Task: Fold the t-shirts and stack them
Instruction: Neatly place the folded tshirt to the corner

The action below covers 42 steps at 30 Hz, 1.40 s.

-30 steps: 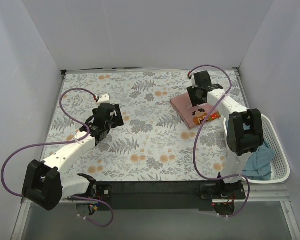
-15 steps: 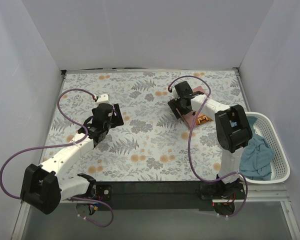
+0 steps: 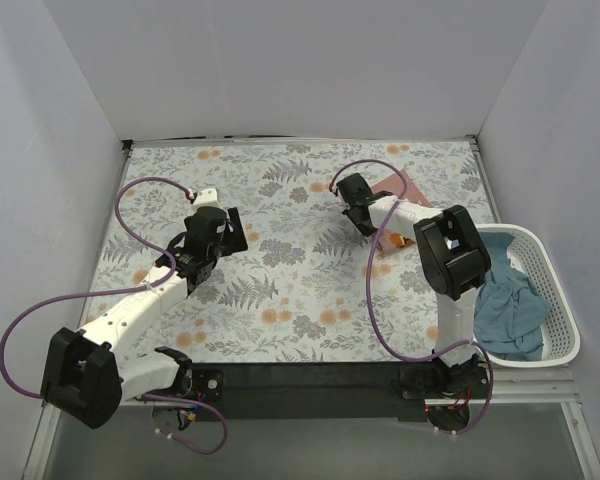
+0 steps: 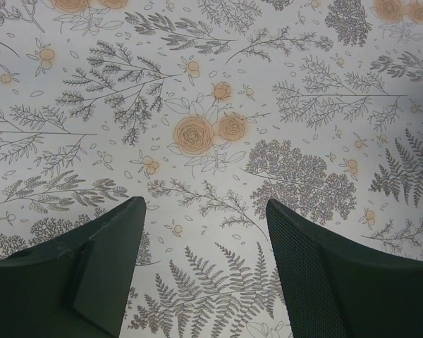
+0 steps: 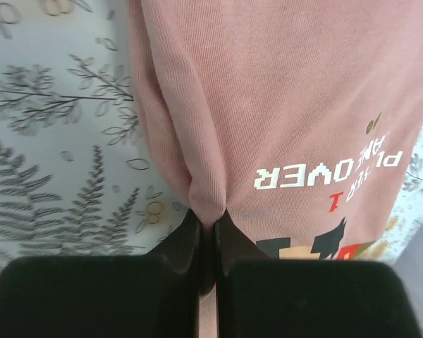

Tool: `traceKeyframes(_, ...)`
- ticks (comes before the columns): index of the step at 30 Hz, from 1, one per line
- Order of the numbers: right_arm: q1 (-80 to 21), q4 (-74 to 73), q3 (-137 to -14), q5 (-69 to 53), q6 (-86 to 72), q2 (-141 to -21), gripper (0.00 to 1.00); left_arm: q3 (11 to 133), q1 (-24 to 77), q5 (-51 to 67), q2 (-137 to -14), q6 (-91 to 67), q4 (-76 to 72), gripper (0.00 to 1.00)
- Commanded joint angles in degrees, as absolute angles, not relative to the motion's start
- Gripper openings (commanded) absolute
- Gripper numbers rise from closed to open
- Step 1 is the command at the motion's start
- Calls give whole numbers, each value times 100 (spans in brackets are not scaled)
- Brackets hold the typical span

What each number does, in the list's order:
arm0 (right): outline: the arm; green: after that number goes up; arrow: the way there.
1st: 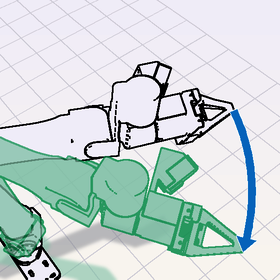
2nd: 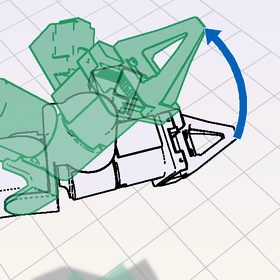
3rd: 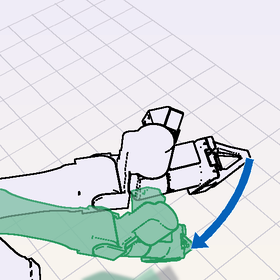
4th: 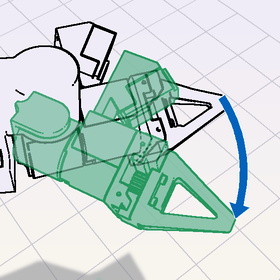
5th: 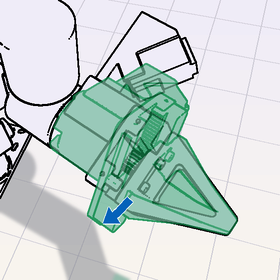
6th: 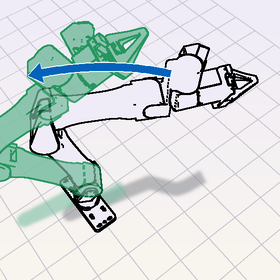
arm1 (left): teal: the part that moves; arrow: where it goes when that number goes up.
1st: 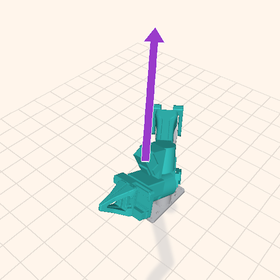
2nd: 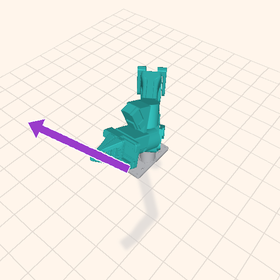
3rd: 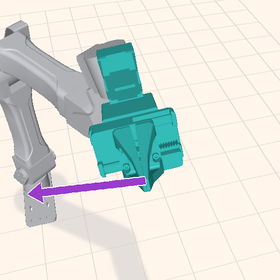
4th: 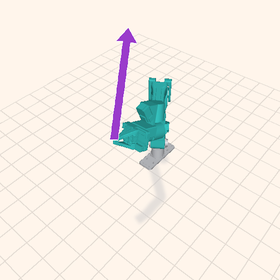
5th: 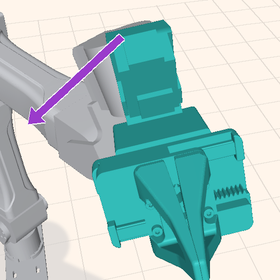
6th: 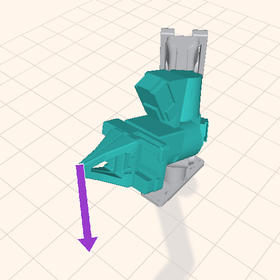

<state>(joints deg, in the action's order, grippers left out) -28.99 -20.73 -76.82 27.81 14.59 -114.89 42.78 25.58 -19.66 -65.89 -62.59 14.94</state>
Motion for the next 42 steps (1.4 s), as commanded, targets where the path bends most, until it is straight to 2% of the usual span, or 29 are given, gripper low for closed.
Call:
traceKeyframes(1, -2734, -1899, -7795, 3437, 1696, -11741, 1, 4263, 2514, -1951, -6556, -6223, 1441, 68)
traceKeyframes(6, -2295, -1811, -8348, 3594, 1960, -12102, 1, 4263, 2514, -1951, -6662, -6214, 1441, 68)
traceKeyframes(17, -1231, -1784, -10413, 3911, 2390, -13482, 1, 4271, 2505, -2092, -6996, -6196, 1441, 68)
traceKeyframes(21, -1037, -1784, -10714, 4218, 2680, -13781, 1, 4271, 2514, -2013, -7145, -6205, 1441, 68)
traceKeyframes(35, -721, -1767, -11065, 4157, 2628, -13939, 2, 4281, 2514, -1854, -7269, -6240, 1441, 68)
traceKeyframes(37, -721, -1775, -11083, 4122, 2567, -13940, 4, 4272, 2514, -1811, -7260, -6240, 1441, 68)
traceKeyframes(42, -721, -1793, -11004, 4227, 2452, -13729, 24, 4280, 2505, -1802, -7199, -6249, 1450, 68)
